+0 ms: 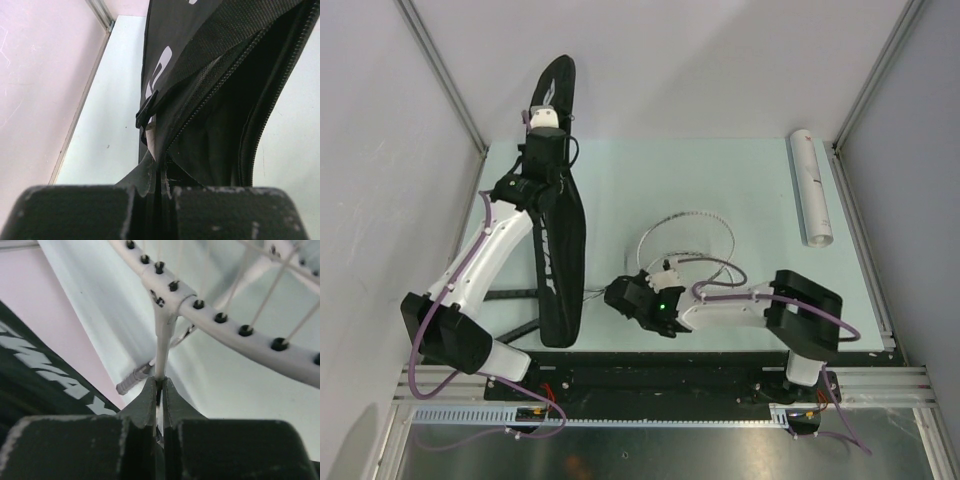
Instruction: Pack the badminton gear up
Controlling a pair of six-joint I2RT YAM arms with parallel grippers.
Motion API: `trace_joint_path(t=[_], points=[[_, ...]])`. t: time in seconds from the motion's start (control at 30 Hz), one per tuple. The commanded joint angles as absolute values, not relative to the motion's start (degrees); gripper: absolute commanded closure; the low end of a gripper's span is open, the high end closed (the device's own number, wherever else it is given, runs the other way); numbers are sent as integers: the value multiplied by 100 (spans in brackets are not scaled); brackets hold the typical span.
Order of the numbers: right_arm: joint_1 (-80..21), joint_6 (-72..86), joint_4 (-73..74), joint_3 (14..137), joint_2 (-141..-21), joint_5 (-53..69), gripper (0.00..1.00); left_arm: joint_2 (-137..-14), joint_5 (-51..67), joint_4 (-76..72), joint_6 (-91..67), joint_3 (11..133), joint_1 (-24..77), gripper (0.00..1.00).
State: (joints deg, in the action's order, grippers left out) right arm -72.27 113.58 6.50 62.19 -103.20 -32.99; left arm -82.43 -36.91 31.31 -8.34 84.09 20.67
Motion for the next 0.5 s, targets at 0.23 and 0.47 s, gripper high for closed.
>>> trace_joint_path(t=[0.23,0.47], points=[[-6092,3687,-1183,5696,-8684,-4450,100,-8384,-3481,2848,-914,8587,1750,100],[-4423,1750,-1681,5958,-8280,-1717,100,-8499,-2743,2848,-1327,8508,1433,99]])
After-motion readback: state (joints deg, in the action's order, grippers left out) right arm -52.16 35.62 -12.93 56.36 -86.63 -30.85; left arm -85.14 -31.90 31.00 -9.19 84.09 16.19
